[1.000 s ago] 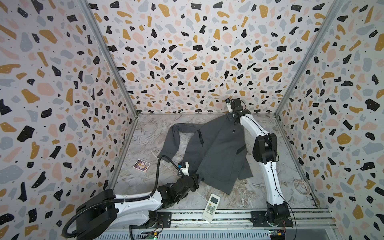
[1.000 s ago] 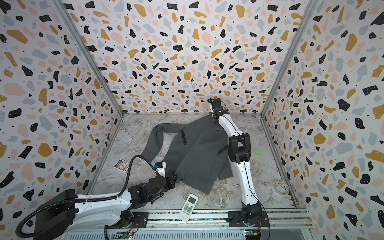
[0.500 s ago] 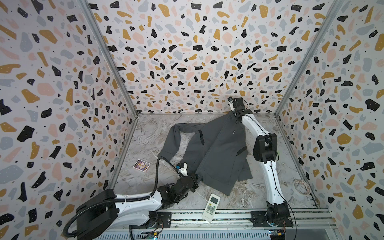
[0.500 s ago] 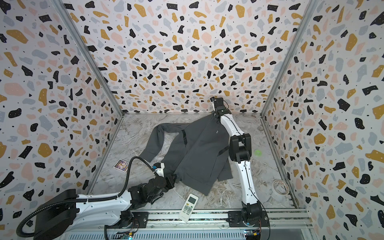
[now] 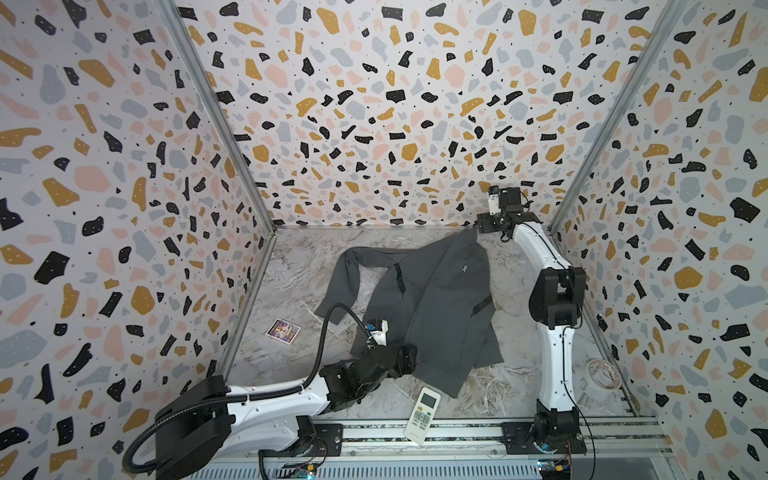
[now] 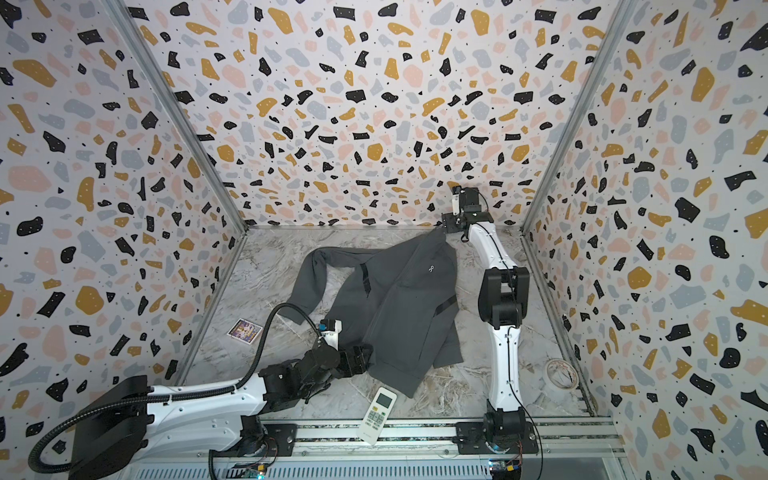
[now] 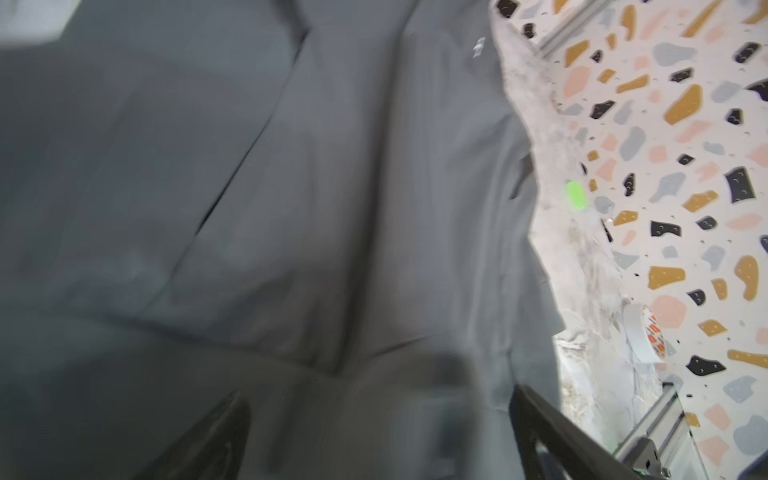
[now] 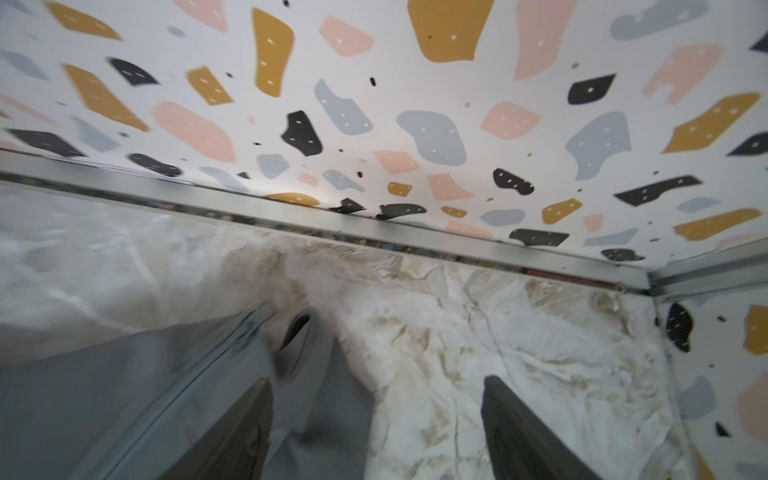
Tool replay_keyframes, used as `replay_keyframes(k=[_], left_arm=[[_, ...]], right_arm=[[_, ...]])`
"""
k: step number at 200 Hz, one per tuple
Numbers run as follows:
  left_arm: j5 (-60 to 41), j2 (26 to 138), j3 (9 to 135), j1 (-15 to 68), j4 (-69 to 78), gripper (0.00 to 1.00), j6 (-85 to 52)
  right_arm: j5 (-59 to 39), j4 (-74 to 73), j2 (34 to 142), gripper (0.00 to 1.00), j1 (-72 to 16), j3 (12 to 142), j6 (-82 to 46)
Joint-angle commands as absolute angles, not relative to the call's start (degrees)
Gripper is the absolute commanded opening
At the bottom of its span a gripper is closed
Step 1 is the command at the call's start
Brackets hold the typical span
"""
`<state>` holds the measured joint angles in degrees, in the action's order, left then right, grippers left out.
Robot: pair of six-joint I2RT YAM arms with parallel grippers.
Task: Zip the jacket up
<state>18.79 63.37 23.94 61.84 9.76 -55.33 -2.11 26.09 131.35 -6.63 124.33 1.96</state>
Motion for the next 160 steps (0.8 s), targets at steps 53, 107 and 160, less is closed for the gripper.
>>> replay_keyframes(k=[53, 107, 160], left_arm=[[26.40, 67.93, 41.52, 58.10, -5.09, 0.99, -40.55], [17.34, 73.02, 44.08, 34.15, -3.44, 1.00, -41.06], [8.96, 85.13, 51.09, 24.13, 1.93, 1.00, -41.64]], right_arm=[[-16.24, 13.39, 98.26, 0.80, -1.10, 82.19, -19.93], [-15.55, 12.49, 85.13, 0.74, 1.93, 57.53, -23.55], [-18.02, 14.58, 79.16, 0.57, -1.57, 44.48, -22.80]])
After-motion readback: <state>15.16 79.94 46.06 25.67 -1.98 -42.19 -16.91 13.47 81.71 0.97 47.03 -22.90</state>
